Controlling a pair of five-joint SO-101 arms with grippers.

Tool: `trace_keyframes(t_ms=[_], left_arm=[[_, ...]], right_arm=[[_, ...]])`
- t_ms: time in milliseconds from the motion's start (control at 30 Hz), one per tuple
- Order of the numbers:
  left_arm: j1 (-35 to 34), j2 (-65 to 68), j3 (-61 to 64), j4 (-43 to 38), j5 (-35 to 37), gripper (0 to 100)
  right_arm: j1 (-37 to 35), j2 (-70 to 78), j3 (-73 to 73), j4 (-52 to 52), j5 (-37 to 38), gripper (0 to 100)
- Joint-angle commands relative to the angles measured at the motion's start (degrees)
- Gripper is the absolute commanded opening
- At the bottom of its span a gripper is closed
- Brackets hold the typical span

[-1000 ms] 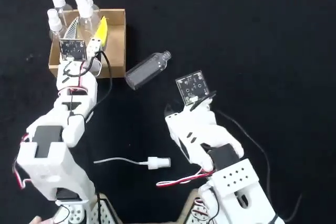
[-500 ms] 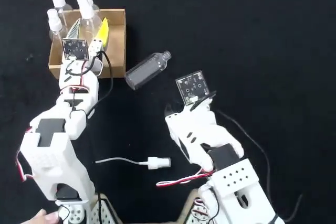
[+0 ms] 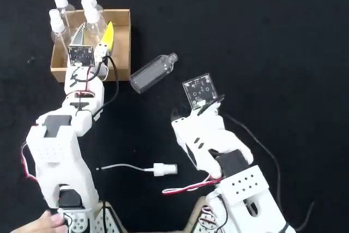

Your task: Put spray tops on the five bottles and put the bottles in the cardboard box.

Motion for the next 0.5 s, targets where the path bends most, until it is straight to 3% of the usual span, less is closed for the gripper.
trace_keyframes(t_ms=[0,467], left_arm=[[-0.4,0.5,-4.4,-1.6,0.4,15],[-0.4,3.2,-5.1,-1.2,0.4,16]], right_arm=[[-0.4,-0.7,-0.3,-1.0,0.0,7.7],[-0.4,-0.7,-0.3,-1.0,0.1,7.7]])
